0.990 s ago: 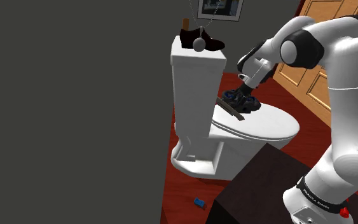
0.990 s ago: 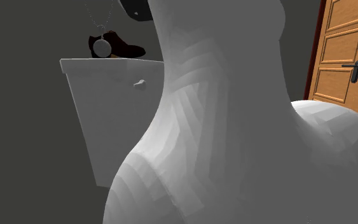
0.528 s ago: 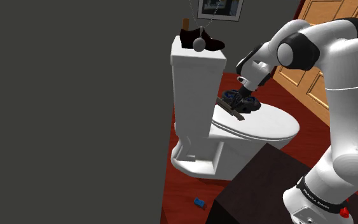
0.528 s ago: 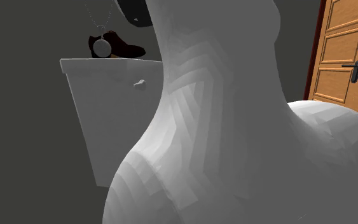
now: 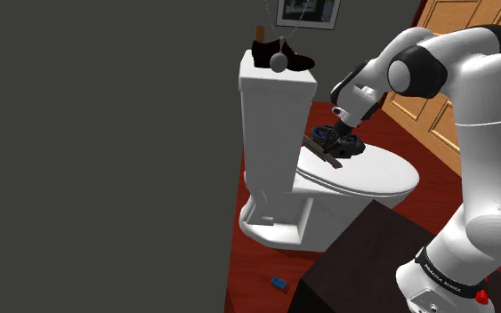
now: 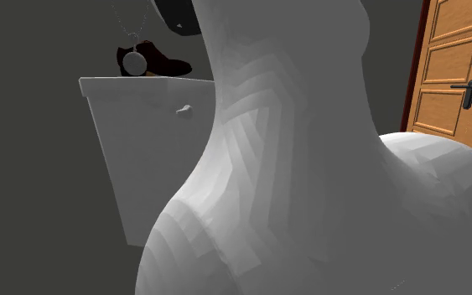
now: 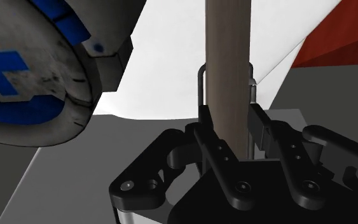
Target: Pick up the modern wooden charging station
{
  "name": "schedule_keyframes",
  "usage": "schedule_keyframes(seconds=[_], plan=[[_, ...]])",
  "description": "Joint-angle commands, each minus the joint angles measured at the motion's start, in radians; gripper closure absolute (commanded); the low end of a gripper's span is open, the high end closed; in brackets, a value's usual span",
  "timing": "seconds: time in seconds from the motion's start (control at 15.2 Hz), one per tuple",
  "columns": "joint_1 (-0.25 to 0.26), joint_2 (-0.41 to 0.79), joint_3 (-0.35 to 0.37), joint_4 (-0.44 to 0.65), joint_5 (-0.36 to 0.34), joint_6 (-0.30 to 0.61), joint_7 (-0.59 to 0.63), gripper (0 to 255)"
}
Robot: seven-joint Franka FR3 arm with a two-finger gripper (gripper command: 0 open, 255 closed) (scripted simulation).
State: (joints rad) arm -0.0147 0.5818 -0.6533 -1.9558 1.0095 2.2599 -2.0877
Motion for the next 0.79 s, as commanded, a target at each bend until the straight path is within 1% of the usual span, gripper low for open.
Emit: schedule_keyframes(seconds=[0.0, 0.73], plan=[[0.004, -0.009, -0.006, -0.001, -0.01, -0.005, 0.008, 255], [0.055, -0.117, -0.073, -0.006, -0.121, -0.062, 0.102, 255]])
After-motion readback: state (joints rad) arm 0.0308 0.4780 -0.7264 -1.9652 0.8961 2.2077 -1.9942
